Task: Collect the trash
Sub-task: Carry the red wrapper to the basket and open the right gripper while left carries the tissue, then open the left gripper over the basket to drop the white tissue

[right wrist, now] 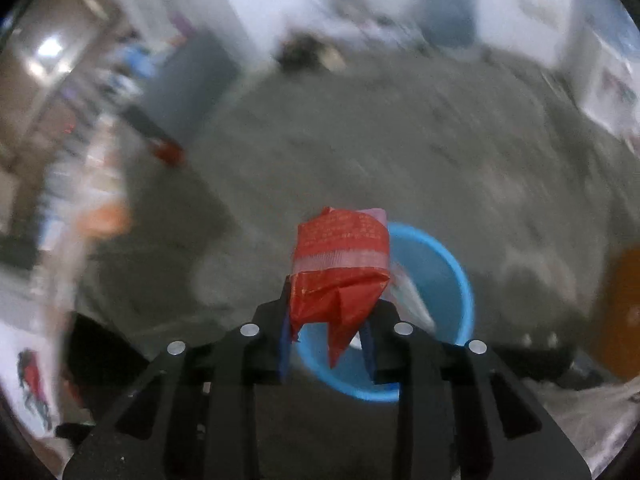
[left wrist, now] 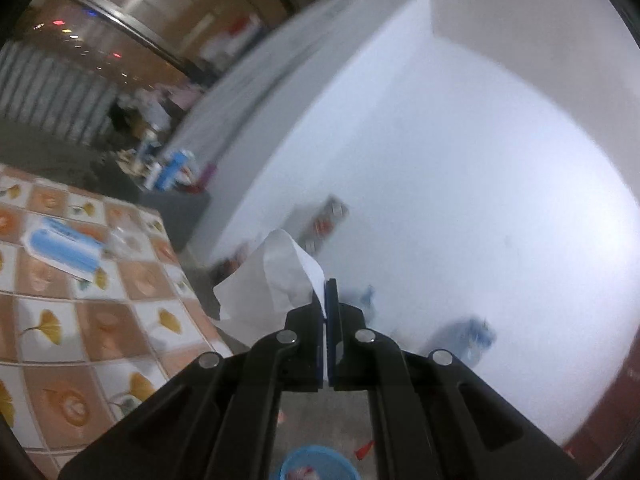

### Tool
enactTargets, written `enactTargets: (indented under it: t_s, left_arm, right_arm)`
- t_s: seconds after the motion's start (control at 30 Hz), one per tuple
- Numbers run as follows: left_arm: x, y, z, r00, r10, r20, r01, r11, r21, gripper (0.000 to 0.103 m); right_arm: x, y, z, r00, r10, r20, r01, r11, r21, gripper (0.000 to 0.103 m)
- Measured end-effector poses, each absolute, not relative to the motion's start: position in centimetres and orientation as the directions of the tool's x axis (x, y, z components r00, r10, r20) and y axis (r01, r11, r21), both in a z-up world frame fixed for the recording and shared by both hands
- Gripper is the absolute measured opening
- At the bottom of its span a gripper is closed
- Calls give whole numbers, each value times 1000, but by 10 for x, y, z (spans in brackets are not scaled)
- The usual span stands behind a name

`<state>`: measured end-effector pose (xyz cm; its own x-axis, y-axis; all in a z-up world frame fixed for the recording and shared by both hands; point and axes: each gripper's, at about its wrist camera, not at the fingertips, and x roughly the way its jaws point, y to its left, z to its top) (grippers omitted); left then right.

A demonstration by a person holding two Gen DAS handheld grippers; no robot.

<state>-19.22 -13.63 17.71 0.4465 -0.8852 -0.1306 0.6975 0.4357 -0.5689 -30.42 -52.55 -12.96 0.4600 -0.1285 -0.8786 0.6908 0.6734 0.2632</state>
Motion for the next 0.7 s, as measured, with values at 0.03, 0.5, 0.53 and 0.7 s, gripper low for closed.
enactTargets:
  t_s: [0.03,0.5,0.53,0.7]
  left_arm:
    - [-196,-146,176,434,-889,-144,704,434,-561,1]
    - [-242,-342,111,33,-891,-452,784,304,-541,1]
    - [-244,-358,97,-13,-880,-474,769,294,-567,1]
    - [-263,-417,23,-176,-768,-616,741,309,-596,1]
  right_arm:
    - [-304,-531,-145,441,-110,-891,703,660,267,28]
    - [-279,-572,-233,416,129,-900,765,486,423,70]
    - [-282,-574,-229,426,122,-897,769,474,430,70]
    - [-316,-596,-180,537,-102,-837,794,397,461,71]
